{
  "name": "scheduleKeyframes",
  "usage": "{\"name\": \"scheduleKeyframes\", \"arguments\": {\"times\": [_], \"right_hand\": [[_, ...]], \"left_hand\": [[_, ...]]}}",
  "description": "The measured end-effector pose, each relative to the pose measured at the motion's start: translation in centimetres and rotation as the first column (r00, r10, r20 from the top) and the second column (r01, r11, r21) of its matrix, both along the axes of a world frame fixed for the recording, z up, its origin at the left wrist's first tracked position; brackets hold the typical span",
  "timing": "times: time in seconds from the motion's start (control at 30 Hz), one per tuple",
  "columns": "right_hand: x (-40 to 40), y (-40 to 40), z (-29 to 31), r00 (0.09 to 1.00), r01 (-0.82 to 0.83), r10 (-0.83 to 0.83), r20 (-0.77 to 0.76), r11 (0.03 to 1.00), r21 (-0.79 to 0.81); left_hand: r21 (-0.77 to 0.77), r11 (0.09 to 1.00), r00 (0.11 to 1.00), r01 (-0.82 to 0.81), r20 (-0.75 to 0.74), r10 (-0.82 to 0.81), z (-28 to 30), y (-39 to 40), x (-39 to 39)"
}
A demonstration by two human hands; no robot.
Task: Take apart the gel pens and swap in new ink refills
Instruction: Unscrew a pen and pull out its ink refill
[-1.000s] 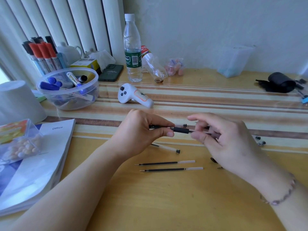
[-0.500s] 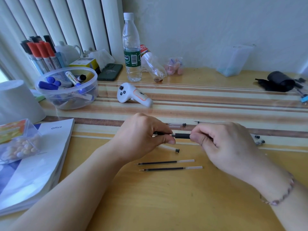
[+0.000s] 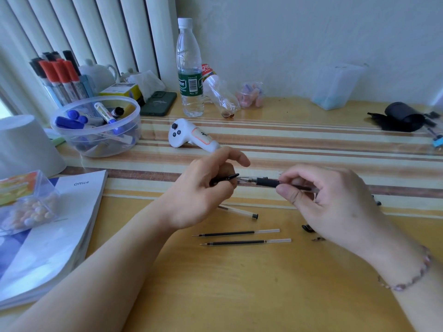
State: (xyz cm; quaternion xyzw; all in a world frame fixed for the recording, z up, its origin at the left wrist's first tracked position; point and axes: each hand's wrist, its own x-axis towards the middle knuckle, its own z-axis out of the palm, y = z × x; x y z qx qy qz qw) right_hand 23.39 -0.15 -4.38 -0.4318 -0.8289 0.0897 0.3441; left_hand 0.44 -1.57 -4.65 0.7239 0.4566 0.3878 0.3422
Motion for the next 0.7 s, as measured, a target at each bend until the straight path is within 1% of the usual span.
{"name": "scheduleKeyframes", "arguments": {"times": [0.07, 0.27, 0.33, 0.47, 0.53, 0.6, 0.7], "right_hand": [[0.06, 0.01, -0.02, 1.000, -0.004, 0.004, -0.011, 1.000, -0.006], [0.01, -0.11, 0.10, 1.000, -0.021, 0.021, 0.003, 1.000, -0.004], [-0.08, -0.17, 0.12, 1.000, -0.022, 0.022, 0.013, 1.000, 0.002], [-0.10, -0.12, 0.27, 0.998, -0.039, 0.036, 0.058, 0.998, 0.046], [-0.12, -0.15, 0.24, 0.996, -0.058, 0.055, 0.064, 0.997, 0.046], [-0.13, -0.22, 0.14, 0.996, -0.067, 0.063, 0.064, 0.996, 0.051], [-0.19, -0.30, 0.10, 0.996, -0.078, 0.076, 0.045, 0.996, 0.047]], "left_hand": [[-0.023, 0.999, 0.999, 0.023, 0.031, -0.022, -0.10, 0.01, -0.01], [0.002, 0.997, 0.997, 0.072, -0.002, -0.072, -0.21, 0.03, 0.06], [0.013, 0.996, 0.995, 0.085, -0.047, -0.084, -0.11, -0.05, 0.07], [0.062, 0.991, 0.974, 0.117, -0.201, -0.102, -0.22, -0.05, 0.24], [0.086, 0.987, 0.961, 0.134, -0.255, -0.108, -0.41, -0.07, 0.39], [0.095, 0.986, 0.956, 0.135, -0.273, -0.104, -0.47, -0.09, 0.44], [0.108, 0.986, 0.961, 0.125, -0.261, -0.093, -0.47, -0.14, 0.48]]}}
